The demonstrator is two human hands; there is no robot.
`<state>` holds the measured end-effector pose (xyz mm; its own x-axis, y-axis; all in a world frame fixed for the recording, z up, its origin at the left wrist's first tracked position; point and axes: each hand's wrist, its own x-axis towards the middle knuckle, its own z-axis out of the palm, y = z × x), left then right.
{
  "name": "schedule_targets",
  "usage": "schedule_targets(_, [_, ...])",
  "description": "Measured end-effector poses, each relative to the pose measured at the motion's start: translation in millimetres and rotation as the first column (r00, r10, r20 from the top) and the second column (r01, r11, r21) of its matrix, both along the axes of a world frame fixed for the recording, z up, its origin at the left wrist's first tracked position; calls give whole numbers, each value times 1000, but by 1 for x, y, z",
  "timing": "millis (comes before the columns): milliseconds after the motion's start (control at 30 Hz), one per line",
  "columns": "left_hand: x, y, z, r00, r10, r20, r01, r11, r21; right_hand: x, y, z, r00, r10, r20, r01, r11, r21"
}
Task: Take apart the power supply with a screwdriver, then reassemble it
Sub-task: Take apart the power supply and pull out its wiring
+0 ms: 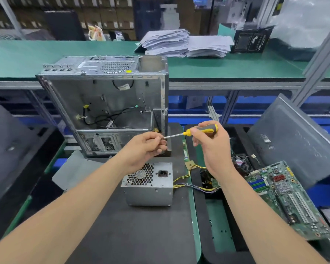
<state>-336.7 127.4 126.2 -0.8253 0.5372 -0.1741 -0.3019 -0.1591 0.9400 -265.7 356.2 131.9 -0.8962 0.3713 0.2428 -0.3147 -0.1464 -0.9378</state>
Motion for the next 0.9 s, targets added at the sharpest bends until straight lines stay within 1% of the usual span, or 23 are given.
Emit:
schedule_targets(100, [0, -7, -3, 1000, -8, 4, 8, 1000, 8, 3, -14, 7, 999, -37, 8, 35, 986, 165])
schedule_targets(167, [-2, -11, -6, 1000, -23, -6, 23, 1000, 9, 6, -20, 12, 998, -57, 6, 55, 975, 214])
schedule_targets(333, [-9, -18, -12, 997, -53, -49, 55, 998, 39, 11, -27, 20, 996, -91, 3, 86, 954, 287])
schedule_targets(467, [-8, -19, -16, 998, -28, -57, 32, 996, 78, 14, -28, 23, 995, -101, -4, 99, 965, 242])
schedule_targets(633, [-4, -17, -18, 993, 11, -120, -9, 1000, 18, 13, -29, 24, 995, -99, 9, 92, 956, 278])
schedule_targets(733, [-3, -16, -16, 984, 44, -171, -51, 998, -36, 12, -27, 26, 995, -102, 12, 92, 935, 342])
schedule_targets(833, [-2, -17, -18, 971, 46, -236, -71, 993, -95, 11, -26, 29, 999, -42, -2, 39, 907, 420])
schedule_targets(900, [-1, -18, -20, 969, 24, -246, -56, 991, -123, 10, -25, 34, 1000, 24, -2, -21, 902, 431])
